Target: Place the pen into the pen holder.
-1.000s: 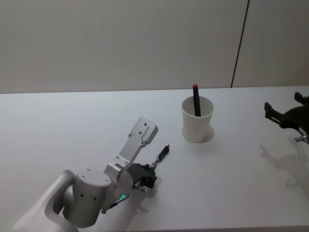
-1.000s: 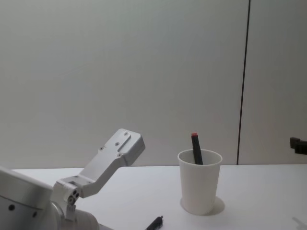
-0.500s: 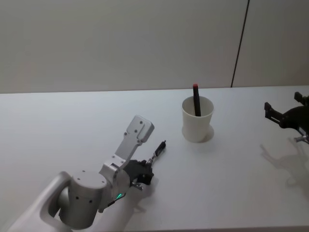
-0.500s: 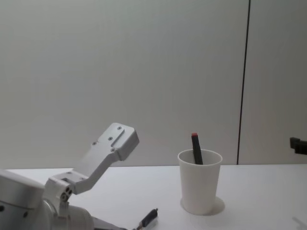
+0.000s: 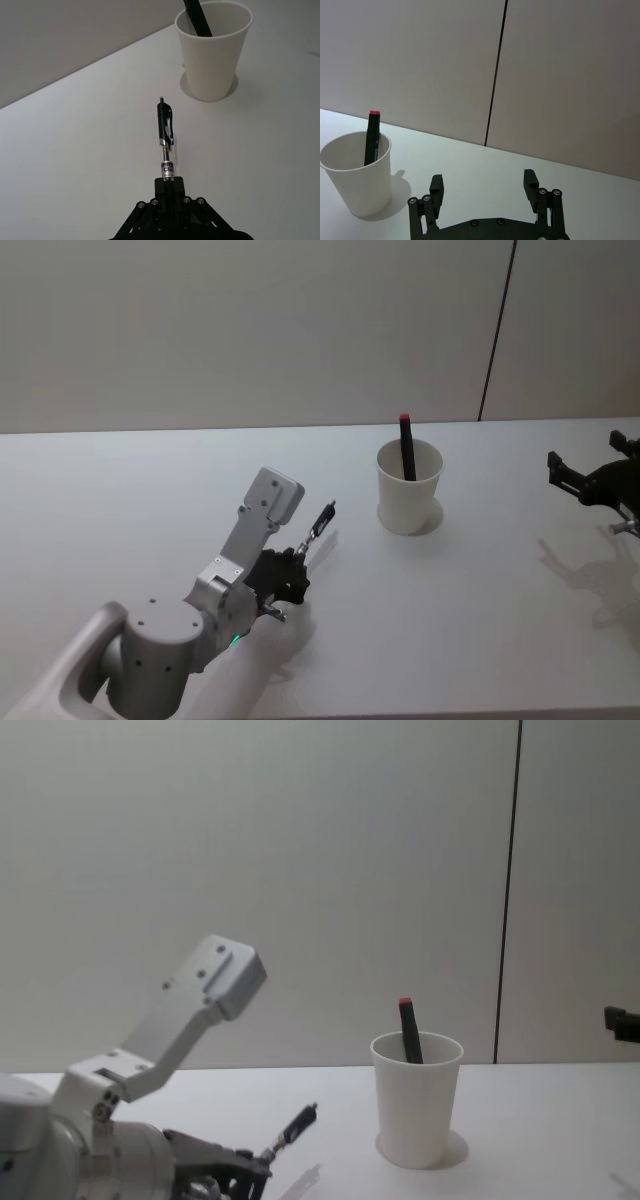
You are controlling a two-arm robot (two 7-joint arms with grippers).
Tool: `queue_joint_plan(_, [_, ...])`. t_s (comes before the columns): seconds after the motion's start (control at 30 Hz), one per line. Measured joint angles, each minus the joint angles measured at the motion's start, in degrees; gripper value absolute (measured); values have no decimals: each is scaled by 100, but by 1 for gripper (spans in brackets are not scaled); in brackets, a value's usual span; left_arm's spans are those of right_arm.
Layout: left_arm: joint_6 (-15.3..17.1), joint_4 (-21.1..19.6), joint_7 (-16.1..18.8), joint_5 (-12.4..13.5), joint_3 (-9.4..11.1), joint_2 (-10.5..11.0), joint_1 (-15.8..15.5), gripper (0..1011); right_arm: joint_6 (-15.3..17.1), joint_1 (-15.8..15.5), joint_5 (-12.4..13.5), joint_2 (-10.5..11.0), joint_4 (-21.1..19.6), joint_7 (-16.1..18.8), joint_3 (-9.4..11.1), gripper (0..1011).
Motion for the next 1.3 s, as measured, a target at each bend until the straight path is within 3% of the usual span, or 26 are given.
queue_joint_plan(0.23, [-427,-234,-33,-13,-69,146,132,110,0,0,0,0,0,0,0,1001])
queue_joint_plan(0.7, [-1446,-503,-706,-6,-202,395,234,110,0,0,0,0,0,0,0,1001])
queue_joint_plan(1.3, [-2428,-149,-1862,96,-198,258,-151,110,0,1,0,0,0,0,0,1002])
